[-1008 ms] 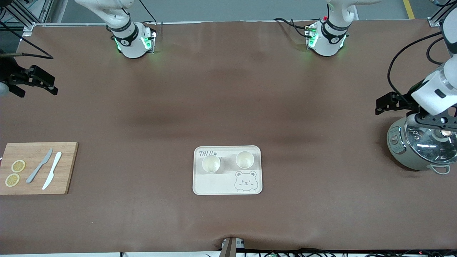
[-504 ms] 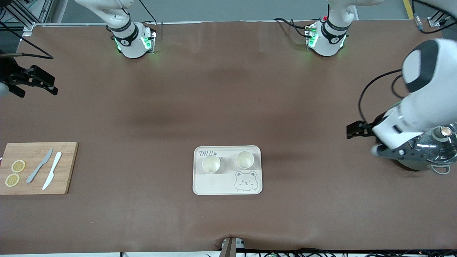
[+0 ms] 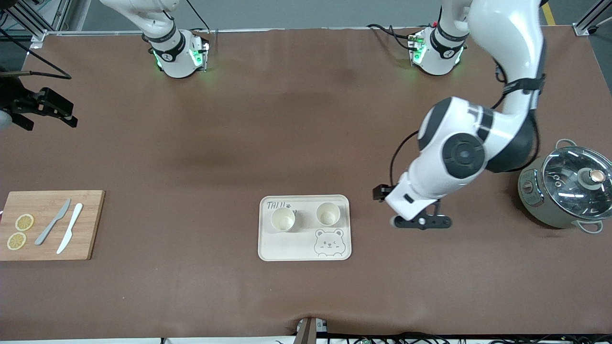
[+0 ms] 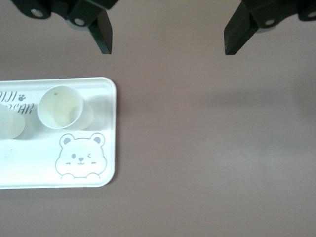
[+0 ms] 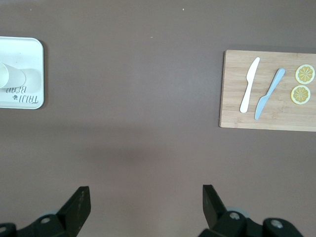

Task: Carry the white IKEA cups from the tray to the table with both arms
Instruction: 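Move the left gripper over a white cup on the tray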

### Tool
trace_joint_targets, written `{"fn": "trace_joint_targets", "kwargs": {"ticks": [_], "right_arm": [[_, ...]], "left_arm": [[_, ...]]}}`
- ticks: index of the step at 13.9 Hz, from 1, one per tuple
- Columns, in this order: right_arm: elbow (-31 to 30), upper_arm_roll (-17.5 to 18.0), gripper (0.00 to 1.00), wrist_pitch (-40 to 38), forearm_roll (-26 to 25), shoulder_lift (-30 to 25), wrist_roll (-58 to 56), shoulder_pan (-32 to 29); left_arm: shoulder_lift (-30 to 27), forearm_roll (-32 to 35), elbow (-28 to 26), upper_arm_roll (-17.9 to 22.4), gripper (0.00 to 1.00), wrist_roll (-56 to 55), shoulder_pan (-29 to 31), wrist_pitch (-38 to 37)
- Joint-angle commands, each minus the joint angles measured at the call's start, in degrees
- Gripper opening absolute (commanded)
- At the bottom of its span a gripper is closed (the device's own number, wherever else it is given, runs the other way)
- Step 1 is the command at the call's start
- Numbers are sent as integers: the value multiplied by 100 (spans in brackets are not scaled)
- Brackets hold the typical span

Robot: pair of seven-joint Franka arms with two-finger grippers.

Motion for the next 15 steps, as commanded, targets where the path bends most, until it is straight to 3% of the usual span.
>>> {"fn": "trace_joint_targets", "kwargs": {"ticks": [1, 11, 15], "right_arm": [[143, 28, 100, -68, -62, 81, -11, -29], [143, 28, 100, -68, -71, 81, -11, -11], [143, 28, 100, -68, -62, 98, -20, -2]], "left_arm": [[321, 130, 205, 86, 100, -304, -252, 196], [1174, 447, 205, 78, 100, -1017, -754, 1840], [1420, 447, 205, 78, 100, -1114, -816, 2095]]}}
